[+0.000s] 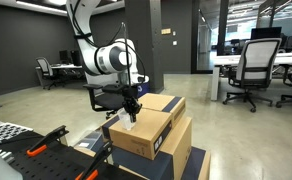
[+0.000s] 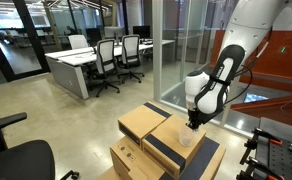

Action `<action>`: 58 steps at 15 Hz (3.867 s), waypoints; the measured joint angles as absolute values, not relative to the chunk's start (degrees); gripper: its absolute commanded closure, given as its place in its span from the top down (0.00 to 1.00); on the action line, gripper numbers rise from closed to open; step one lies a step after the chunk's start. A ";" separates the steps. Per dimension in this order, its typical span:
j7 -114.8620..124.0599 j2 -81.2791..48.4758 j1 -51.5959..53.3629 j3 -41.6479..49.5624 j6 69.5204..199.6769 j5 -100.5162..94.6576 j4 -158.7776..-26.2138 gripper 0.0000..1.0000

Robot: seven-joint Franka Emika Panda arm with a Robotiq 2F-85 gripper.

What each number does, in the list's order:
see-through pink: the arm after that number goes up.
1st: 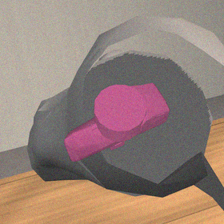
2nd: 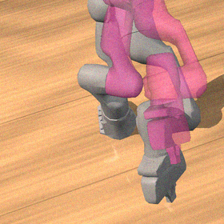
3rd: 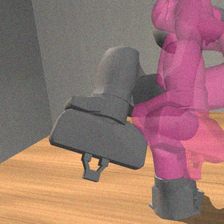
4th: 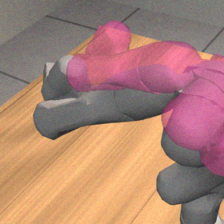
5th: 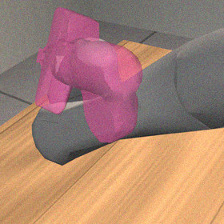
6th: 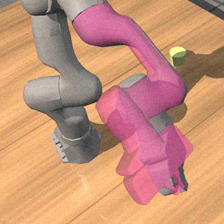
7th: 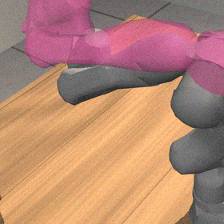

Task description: Twist the water jug around

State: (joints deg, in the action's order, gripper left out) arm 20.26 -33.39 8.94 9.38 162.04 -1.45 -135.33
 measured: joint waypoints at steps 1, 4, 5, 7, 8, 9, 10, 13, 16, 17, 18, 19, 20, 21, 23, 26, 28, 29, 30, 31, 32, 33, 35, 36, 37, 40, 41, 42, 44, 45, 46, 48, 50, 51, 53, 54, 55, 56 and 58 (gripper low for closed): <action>20.61 -33.45 9.03 9.38 161.92 -1.40 -135.21 0.07; 21.98 -33.67 9.14 9.39 161.71 -1.18 -134.71 0.07; 22.44 -33.77 9.14 9.41 161.66 -1.08 -134.46 0.07; 23.04 -34.11 9.14 9.46 161.49 -0.75 -133.84 0.07; 23.32 -34.28 9.14 9.49 161.36 -0.60 -133.53 0.07; 23.48 -34.39 9.13 9.51 161.21 -0.44 -133.28 0.07; 23.54 -34.45 9.13 9.53 161.01 -0.28 -133.07 0.07; 23.64 -34.65 9.13 9.64 160.57 -0.13 -132.63 0.07; 23.64 -34.74 9.13 9.66 160.55 -0.12 -132.65 0.06; 23.64 -34.75 9.13 9.66 160.55 -0.12 -132.69 0.06; 23.64 -34.76 9.13 9.66 160.55 -0.12 -132.74 0.06; 23.64 -34.76 9.13 9.65 160.55 -0.12 -132.77 0.06; 23.64 -34.76 9.13 9.63 160.55 -0.12 -132.79 0.07; 23.61 -34.76 9.13 9.60 160.55 -0.12 -132.82 0.06; 23.48 -34.75 9.13 9.54 160.55 -0.12 -132.90 0.06; 23.39 -34.69 9.13 9.51 160.56 -0.14 -133.14 0.07; 23.38 -34.57 9.13 9.63 160.56 -0.15 -133.40 0.07; 23.38 -34.55 9.13 9.73 160.56 -0.15 -133.49 0.06; 23.38 -34.56 9.13 9.86 160.56 -0.15 -133.52 0.06; 23.39 -34.56 9.11 10.02 160.55 -0.15 -133.53 0.06; 23.39 -34.56 9.04 10.12 160.55 -0.15 -133.53 0.07; 23.39 -34.57 8.92 10.18 160.55 -0.15 -133.53 0.06; 23.39 -34.59 8.69 10.19 160.55 -0.15 -133.55 0.06; 23.39 -34.60 8.63 10.19 160.55 -0.14 -133.56 0.06; 23.39 -34.61 8.59 10.19 160.55 -0.14 -133.56 0.06; 23.35 -34.60 8.59 10.09 160.55 -0.14 -133.56 0.07; 23.30 -34.59 8.60 10.00 160.56 -0.14 -133.56 0.06; 23.22 -34.55 8.64 9.89 160.58 -0.15 -133.56 0.06; 23.01 -34.43 8.78 9.65 160.63 -0.16 -133.56 0.07; 22.90 -34.36 8.85 9.52 160.64 -0.16 -133.56 0.06; 22.80 -34.30 8.89 9.40 160.68 -0.16 -133.55 0.07; 22.59 -34.20 8.89 9.21 160.74 -0.16 -133.54 0.06; 22.39 -34.07 8.89 9.13 160.81 -0.16 -133.54 0.07; 22.35 -34.04 8.89 9.10 160.94 -0.16 -133.56 0.07; 22.27 -33.96 8.87 9.09 161.30 -0.16 -133.67 0.06; 22.24 -33.86 8.85 9.09 161.53 -0.16 -133.85 0.06; 22.22 -33.63 8.81 9.10 161.83 -0.16 -134.15 0.06; 22.18 -33.29 8.73 9.11 162.08 -0.16 -134.50 0.07; 21.88 -32.45 8.55 9.17 162.64 -0.16 -135.31 0.07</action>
